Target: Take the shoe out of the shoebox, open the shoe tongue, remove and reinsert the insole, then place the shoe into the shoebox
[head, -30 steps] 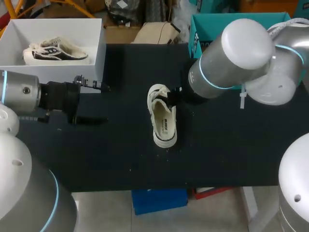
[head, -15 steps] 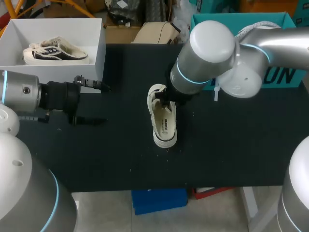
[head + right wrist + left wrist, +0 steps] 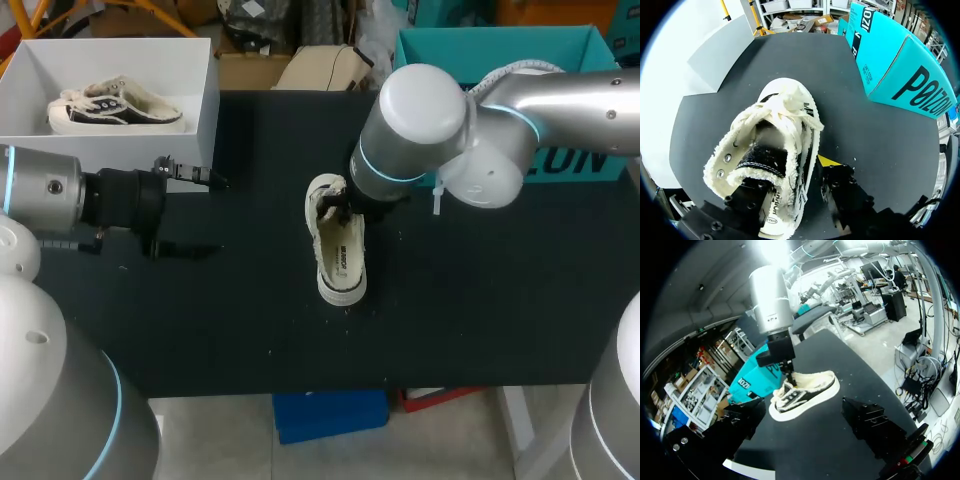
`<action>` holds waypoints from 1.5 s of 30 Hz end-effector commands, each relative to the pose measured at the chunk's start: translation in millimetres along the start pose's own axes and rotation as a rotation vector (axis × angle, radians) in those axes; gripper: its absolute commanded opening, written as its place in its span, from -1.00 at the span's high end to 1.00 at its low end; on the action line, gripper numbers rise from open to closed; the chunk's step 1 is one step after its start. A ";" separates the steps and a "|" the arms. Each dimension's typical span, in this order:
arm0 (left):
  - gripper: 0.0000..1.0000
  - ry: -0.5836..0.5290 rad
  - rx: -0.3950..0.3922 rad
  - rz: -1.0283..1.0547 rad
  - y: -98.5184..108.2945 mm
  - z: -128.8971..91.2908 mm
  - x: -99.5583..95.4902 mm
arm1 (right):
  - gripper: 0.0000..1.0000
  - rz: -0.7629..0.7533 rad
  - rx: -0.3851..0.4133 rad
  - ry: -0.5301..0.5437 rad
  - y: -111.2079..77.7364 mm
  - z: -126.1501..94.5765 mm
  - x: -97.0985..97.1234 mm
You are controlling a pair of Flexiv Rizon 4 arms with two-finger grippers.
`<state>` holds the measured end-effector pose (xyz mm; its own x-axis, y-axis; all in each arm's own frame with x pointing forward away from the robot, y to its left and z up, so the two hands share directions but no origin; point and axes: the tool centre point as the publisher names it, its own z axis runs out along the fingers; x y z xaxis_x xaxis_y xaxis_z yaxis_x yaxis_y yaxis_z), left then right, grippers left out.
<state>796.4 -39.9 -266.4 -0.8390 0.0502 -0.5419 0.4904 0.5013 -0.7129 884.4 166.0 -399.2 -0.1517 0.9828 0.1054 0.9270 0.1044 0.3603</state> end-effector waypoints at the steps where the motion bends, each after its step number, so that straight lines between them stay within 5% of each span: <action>1: -1.00 -0.002 -0.004 0.001 -0.2 1.2 0.7 | 0.21 -0.001 0.003 0.001 0.4 -3.2 -5.0; 13: -1.00 -0.002 -0.004 0.001 -0.2 1.2 0.7 | 0.16 -0.022 0.007 -0.005 2.2 -22.8 -12.5; 16: -1.00 -0.002 -0.004 0.001 -0.2 1.2 0.7 | 0.55 -0.038 0.008 -0.006 2.1 -28.8 -12.2; 20: -1.00 -0.002 -0.004 0.001 -0.2 1.2 0.7 | 0.29 -0.051 0.004 -0.019 4.5 -40.4 -15.6; 26: -1.00 -0.002 -0.004 0.001 -0.2 1.2 0.7 | 0.21 -0.063 -0.011 -0.036 9.3 -60.0 -18.7; 45: -1.00 -0.002 -0.004 0.001 -0.2 1.2 0.7 | 0.21 -0.068 -0.019 -0.056 -0.3 -73.4 -18.2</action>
<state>796.5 -40.0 -266.4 -0.8390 0.0504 -0.5417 0.4904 0.5014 -0.7128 861.9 134.3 -332.2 -0.1961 0.9801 0.0321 0.9080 0.1691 0.3833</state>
